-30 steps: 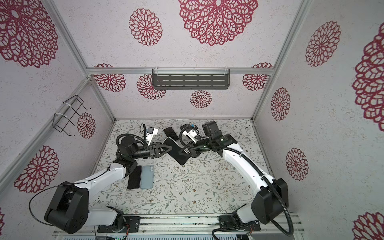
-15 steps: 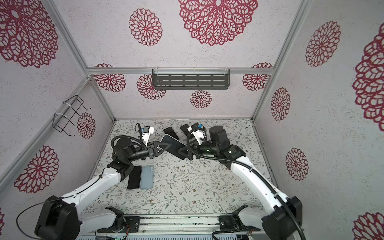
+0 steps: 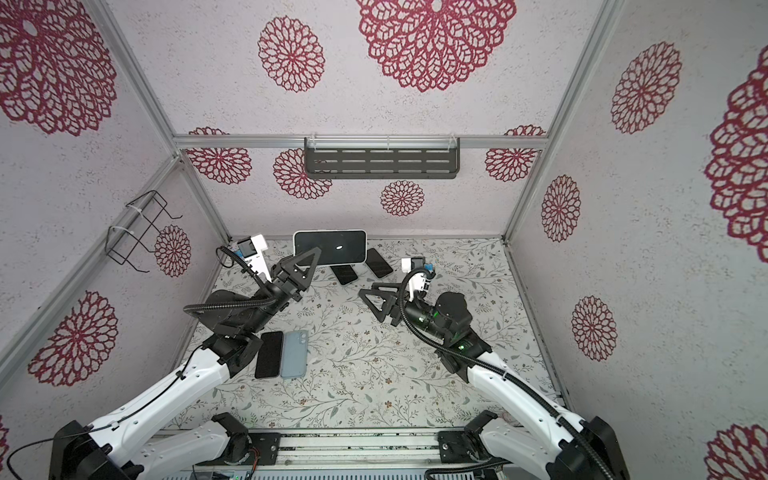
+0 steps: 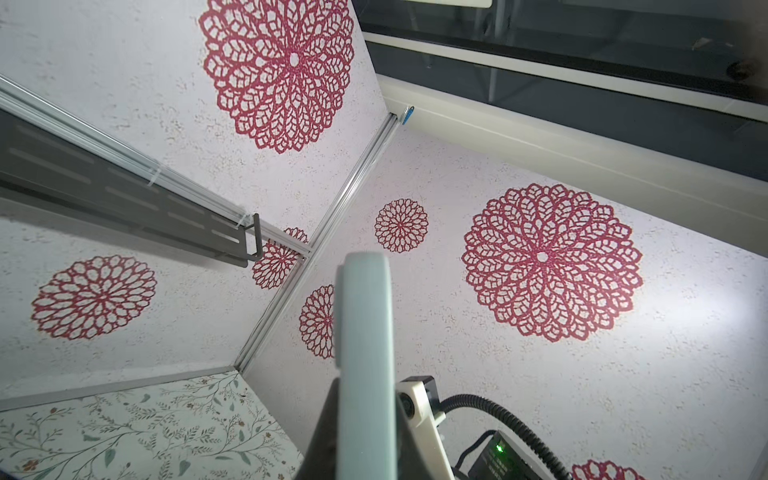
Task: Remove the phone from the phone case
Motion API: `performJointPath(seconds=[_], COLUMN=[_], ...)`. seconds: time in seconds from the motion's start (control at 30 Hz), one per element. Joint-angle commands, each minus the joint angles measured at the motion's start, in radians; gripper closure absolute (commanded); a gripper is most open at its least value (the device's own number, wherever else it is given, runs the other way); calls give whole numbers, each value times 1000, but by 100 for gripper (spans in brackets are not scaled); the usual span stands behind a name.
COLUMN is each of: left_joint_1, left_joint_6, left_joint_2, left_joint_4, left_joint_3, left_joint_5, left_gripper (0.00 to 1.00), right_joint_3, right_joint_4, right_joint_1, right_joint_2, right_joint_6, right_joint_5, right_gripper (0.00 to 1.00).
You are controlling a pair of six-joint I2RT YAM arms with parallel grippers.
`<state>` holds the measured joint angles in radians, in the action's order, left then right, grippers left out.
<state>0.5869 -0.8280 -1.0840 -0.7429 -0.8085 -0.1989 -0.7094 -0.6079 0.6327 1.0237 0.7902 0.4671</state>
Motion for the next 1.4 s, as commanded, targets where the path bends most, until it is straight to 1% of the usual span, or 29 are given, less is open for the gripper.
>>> performJointPath(seconds=[0.0,0.17,0.3,0.6,0.83,1.0,1.37], left_joint_1=[18,22,22,23,23,22,22], left_joint_6=[-10,-41,-65,-157,-178,-187,-203], left_joint_2=[-3,-13,-14,-29,-35,-43,-34], left_joint_4=[-114,-142,-159,-203,-210,-226,-232], left_joint_3=[-14,-8,-6,15,20,20,28], left_joint_5=[54,48,49,70,74,63,53], left_gripper=[100,100,100,100,100,100,100], right_joint_3=[-11,-25,-41,-89,-92,-117,-131], right_joint_4=[-223,-265,-375,-575,-606,-572,-595], right_joint_1=[3,-20,-41,-44,-44,-47,-60], right_joint_2=[-11,25,90,188,194,207,236], right_joint_6=[38,36,93,174,191,185,207], right_joint_5=[-20,-31,-5,37,49,45,35], right_gripper=[22,28,36,46,50,51,59])
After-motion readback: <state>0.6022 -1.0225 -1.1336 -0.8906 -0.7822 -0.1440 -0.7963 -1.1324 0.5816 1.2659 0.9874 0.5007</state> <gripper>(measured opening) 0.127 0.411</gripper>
